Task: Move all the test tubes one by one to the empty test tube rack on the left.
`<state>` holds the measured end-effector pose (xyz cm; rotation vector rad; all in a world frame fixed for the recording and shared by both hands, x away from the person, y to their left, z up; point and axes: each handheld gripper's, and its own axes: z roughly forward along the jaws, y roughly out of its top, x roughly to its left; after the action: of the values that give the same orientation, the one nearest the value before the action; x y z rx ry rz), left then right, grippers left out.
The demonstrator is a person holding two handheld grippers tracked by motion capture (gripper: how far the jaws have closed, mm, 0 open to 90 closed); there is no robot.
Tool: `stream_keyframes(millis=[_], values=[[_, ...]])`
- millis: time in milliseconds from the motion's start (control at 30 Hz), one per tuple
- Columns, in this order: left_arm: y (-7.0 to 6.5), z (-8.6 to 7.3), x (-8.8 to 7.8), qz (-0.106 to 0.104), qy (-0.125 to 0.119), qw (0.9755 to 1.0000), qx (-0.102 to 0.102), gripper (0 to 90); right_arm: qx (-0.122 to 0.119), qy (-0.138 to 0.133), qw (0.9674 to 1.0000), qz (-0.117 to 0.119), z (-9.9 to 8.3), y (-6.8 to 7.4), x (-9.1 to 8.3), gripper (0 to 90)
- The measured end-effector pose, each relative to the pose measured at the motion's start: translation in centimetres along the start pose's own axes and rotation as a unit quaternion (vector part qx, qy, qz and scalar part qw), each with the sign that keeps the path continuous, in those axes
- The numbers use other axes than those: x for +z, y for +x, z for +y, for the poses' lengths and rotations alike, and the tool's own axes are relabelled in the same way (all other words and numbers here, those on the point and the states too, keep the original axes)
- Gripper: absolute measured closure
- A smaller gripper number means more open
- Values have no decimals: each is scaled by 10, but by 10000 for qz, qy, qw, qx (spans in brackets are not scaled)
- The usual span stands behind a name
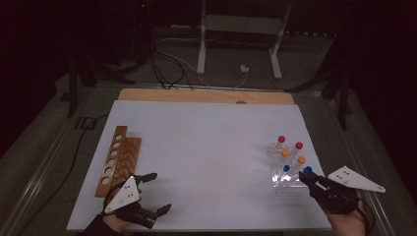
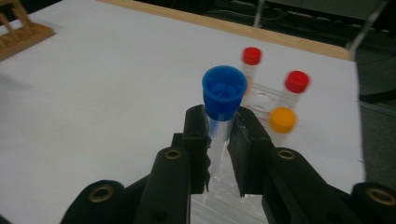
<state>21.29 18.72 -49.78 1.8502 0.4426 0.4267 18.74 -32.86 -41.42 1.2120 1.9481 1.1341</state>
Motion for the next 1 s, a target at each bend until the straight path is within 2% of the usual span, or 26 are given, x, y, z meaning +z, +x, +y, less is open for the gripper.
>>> stream_keyframes(millis=[233,567,700,900,1000], values=[[0,0,1,-21,30,10000,6,6,-113,46,9995,281,1,15,11,774],[-2,0,3,-56,60,10000,25,6,-297,159,9980,543,2,33,31,774],[-3,1,4,-92,35,10000,0,6,-415,224,9962,734,3,45,43,774],[-4,6,6,-141,-7,9999,-41,6,-580,333,9938,887,4,59,58,774],[-4,12,8,-235,-59,9996,-110,6,-640,375,9928,944,6,66,64,774]])
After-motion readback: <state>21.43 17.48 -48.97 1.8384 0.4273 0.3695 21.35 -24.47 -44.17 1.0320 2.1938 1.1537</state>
